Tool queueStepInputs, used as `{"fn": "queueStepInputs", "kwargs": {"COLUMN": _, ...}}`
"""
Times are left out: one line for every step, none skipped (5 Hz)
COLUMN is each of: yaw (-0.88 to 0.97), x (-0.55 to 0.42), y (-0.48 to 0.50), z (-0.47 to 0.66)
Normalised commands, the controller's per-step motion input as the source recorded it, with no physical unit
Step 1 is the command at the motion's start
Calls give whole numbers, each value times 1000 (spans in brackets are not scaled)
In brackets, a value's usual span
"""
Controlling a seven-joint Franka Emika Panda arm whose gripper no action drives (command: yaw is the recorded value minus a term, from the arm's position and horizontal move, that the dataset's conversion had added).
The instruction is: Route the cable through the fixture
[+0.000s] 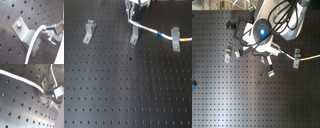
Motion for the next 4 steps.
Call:
{"fn": "queueStepInputs", "kwargs": {"yaw": -454, "x": -304, "y": -246, "z": 88}}
{"fn": "queueStepInputs", "kwargs": {"yaw": -229, "x": -235, "y": -57, "z": 3}}
{"fn": "queueStepInputs", "kwargs": {"yaw": -3, "x": -58, "y": -10, "z": 1}}
{"fn": "queueStepInputs", "kwargs": {"yaw": -80, "x": -217, "y": 49, "z": 4}}
